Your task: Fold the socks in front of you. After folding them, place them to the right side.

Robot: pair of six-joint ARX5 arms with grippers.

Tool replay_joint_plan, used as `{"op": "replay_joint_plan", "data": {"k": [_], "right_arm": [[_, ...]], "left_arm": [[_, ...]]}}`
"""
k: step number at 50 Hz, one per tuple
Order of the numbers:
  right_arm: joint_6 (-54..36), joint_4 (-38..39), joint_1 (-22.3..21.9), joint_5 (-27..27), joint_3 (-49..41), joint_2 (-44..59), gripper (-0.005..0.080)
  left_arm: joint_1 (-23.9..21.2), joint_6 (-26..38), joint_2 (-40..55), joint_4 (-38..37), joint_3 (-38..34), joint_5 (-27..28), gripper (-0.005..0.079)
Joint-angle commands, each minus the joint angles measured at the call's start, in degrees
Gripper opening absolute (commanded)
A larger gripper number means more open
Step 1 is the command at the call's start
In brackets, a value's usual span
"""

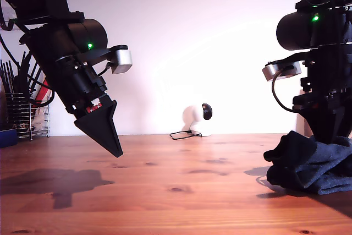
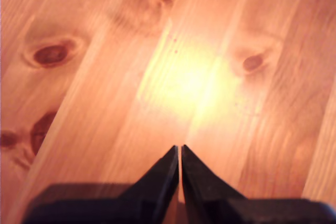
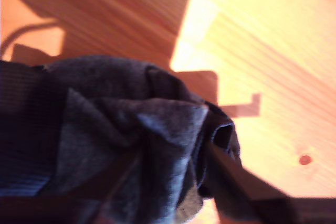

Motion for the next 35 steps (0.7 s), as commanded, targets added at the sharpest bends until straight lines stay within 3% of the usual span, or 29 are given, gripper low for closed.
{"op": "replay_joint_plan", "data": {"k": [1,21,32,35], "right_arm": [[0.37,0.17,0.61,0.57,-0.70,0.94,0.0359],[1.57,-4.76,0.96,0.44,5.33,-0.28,0.0359],[1.57,-6.43,0.98,-0.33,6.36,-2.03,0.0357],[1.77,-6.54,1.16,-2.08,6.36,-2.60,0.0318]], "left_arm": [[0.04,-0.15,-0.07,0.17,-0.13,0.09,-0.0019],[0.04,-0.37,-0.07,1.09,-0.09,1.27,-0.0019],[0.04,-4.83,-0.07,1.29,-0.07,2.58,-0.0019],[0.04,-5.31,-0.07,1.14,-0.07,3.61,-0.0019]]}}
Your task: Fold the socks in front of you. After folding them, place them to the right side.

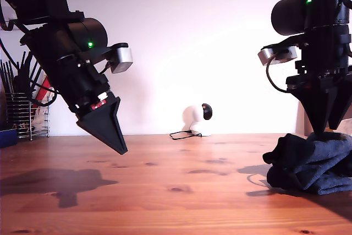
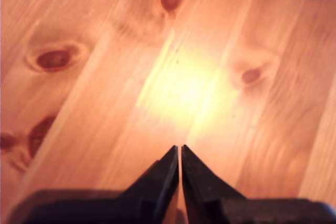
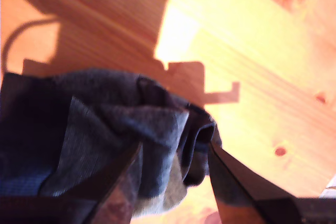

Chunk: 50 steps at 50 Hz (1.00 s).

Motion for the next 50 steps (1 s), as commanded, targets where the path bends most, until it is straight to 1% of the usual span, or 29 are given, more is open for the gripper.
{"op": "replay_joint_plan", "data": {"k": [1,4,9,11,15,17,23,29,40,46,50], "right_arm": [[0.31,-0.11,0.61,-1.99,0.09,-2.51,0.0291],[0.42,0.02,1.25,-4.20,0.09,-3.13,0.0186],[0.48,1.77,2.60,-7.45,0.09,-4.13,-0.0022],[0.55,3.04,3.41,-9.29,0.09,-4.35,-0.0009],[1.73,6.67,4.90,-12.68,0.09,-4.61,-0.0011],[3.04,9.18,5.62,-13.64,0.09,-4.66,-0.0011],[4.87,16.39,8.33,-16.48,0.04,-4.79,-0.0011],[6.32,20.37,11.15,-18.88,-0.35,-4.87,-0.0011],[8.09,27.43,15.10,-19.30,-6.25,-7.87,-0.0011],[8.72,30.71,16.57,-19.28,-10.78,-12.55,-0.0011],[9.51,34.07,17.59,-19.30,-14.71,-17.09,-0.0011]], "left_arm": [[0.04,-0.61,-0.07,0.33,-0.07,1.27,-0.0019],[0.04,-0.96,-0.07,0.52,-0.07,3.19,-0.0019],[0.24,-2.47,-0.07,2.21,-0.07,8.39,-0.0019],[0.37,-4.96,-0.07,3.43,-0.07,9.97,-0.0019],[0.42,-6.73,-0.07,5.81,-0.07,12.41,-0.0019],[0.57,-9.03,-0.07,7.28,-0.09,13.20,-0.0019],[0.70,-11.17,-0.92,10.01,-0.11,13.99,-0.0019],[0.83,-12.22,-3.21,11.50,-0.37,13.99,-0.0019],[1.51,-14.01,-11.26,14.12,-2.71,14.10,-0.0019],[1.62,-14.21,-16.76,15.23,-5.66,13.86,-0.0019],[1.60,-16.15,-21.18,18.56,-8.87,13.84,-0.0019]]}}
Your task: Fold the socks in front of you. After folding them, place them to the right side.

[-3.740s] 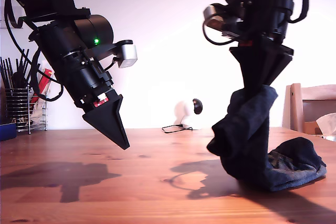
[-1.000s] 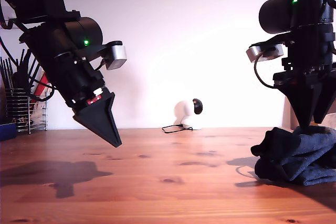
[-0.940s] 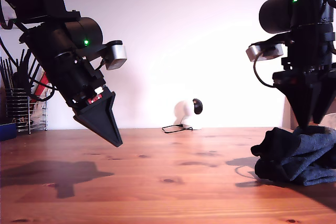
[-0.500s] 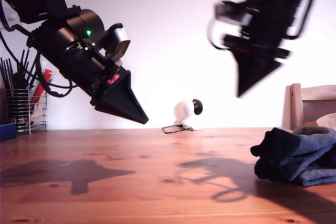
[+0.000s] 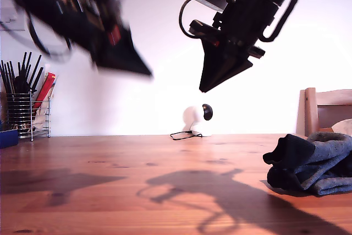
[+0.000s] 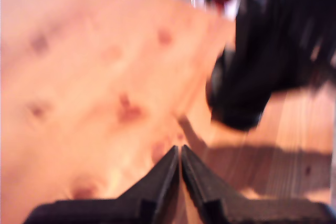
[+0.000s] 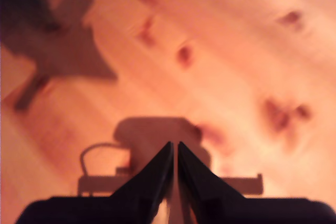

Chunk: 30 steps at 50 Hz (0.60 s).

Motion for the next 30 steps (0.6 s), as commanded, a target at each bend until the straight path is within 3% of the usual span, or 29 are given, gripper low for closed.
{"op": "replay_joint_plan", "data": {"k": [1,17,24,30], "right_arm": [[0.48,3.26,0.74,-0.37,-2.91,-5.11,-0.0011],[1.70,8.66,3.17,-3.28,-17.66,-26.27,-0.0011],[1.73,9.77,5.57,-5.14,-21.31,-34.88,-0.0011],[1.79,7.91,6.95,-5.29,-21.29,-38.49,-0.0010]], "left_arm": [[0.04,-1.01,-2.12,2.45,-4.70,0.02,-0.0019],[-2.34,-10.38,-20.68,15.12,-20.85,-4.17,-0.0019],[-5.88,-13.55,-27.28,15.91,-24.94,-9.20,-0.0019],[-9.11,-13.31,-30.45,15.65,-25.03,-9.68,-0.0019]]}}
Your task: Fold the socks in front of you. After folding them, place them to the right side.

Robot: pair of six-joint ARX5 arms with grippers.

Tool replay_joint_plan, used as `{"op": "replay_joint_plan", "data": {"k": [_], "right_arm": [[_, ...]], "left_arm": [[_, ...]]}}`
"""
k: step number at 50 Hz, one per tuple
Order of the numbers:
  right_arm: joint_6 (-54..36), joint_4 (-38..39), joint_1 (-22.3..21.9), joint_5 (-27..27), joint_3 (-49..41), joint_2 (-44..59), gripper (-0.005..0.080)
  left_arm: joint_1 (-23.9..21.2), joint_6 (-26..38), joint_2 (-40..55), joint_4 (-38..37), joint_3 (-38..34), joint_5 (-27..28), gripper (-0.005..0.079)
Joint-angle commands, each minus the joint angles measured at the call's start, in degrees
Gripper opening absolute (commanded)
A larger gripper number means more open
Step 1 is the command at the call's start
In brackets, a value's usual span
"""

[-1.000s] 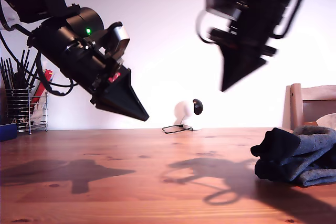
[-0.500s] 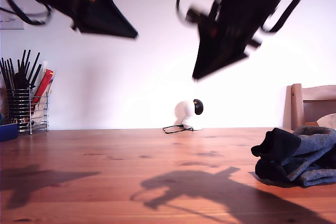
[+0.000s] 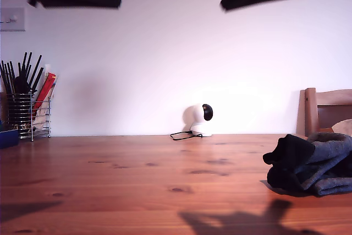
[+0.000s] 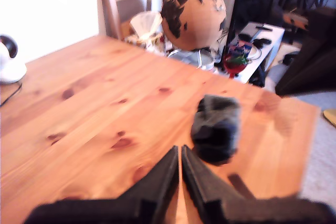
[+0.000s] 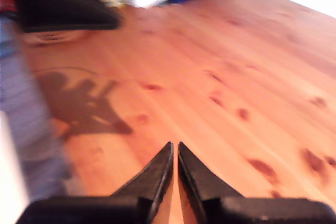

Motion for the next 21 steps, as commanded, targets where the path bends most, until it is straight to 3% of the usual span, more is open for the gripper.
{"op": "replay_joint_plan", "data": {"k": [1,21], "right_arm": [[0.11,-0.09,0.24,-0.13,0.00,-0.87,-0.0010],[0.11,-2.69,0.02,-0.11,0.00,-1.33,-0.0010]], "left_arm": [[-1.20,-0.11,-0.83,0.85,-0.59,-0.07,-0.0019],[-1.81,-1.84,-1.38,1.70,-0.57,-0.42,-0.0019]]}}
